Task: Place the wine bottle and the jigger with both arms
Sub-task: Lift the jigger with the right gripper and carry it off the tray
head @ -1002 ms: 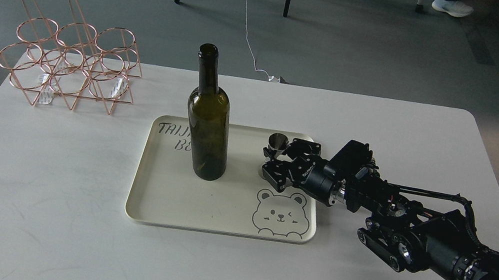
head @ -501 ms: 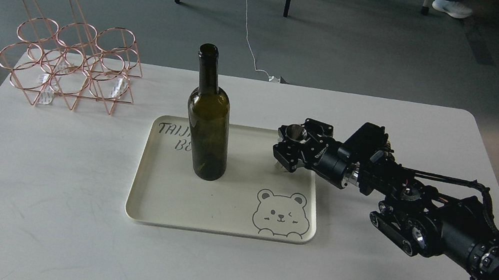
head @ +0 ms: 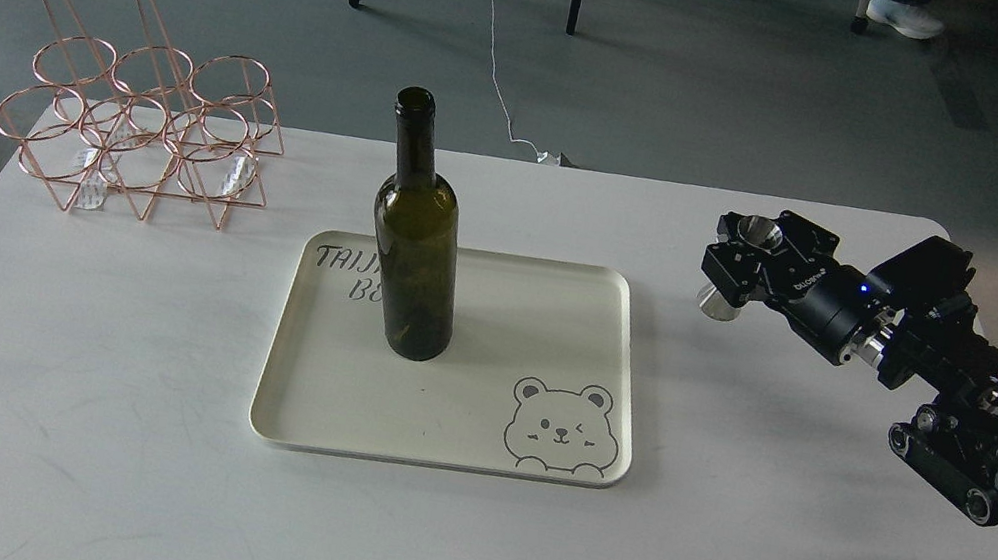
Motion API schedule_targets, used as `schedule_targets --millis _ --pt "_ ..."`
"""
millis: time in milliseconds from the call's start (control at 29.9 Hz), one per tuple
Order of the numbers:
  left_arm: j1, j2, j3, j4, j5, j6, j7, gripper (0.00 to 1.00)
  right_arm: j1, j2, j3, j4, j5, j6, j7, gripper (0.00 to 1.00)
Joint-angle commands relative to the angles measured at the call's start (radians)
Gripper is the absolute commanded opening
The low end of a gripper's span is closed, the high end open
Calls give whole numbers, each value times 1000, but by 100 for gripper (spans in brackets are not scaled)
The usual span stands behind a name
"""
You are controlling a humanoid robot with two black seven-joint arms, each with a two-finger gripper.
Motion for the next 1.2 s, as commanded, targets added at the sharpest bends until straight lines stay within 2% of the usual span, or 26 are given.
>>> schedule_targets --millis 0,267,568,868,1002,1069,1169 --pt "0 -2 1 0 0 0 0 99 -45 -47 0 2 62 0 0 1" --pt "-1 -5 -1 -5 0 0 0 99 -108 -79 3 -6 126 0 0 2" --pt "-3 -2 1 -5 0 0 0 99 -113 -76 -4 -9 129 0 0 9" --pt "-3 -2 1 -6 0 0 0 99 -133 -73 -11 -10 128 0 0 12" --pt "-3 -4 -1 -6 0 0 0 99 -144 -73 -15 -10 128 0 0 24" --pt "-3 -4 -1 -6 0 0 0 99 -148 -72 -15 -9 126 0 0 25" --pt "-3 -4 -1 -6 0 0 0 99 -148 -73 -15 -9 126 0 0 33"
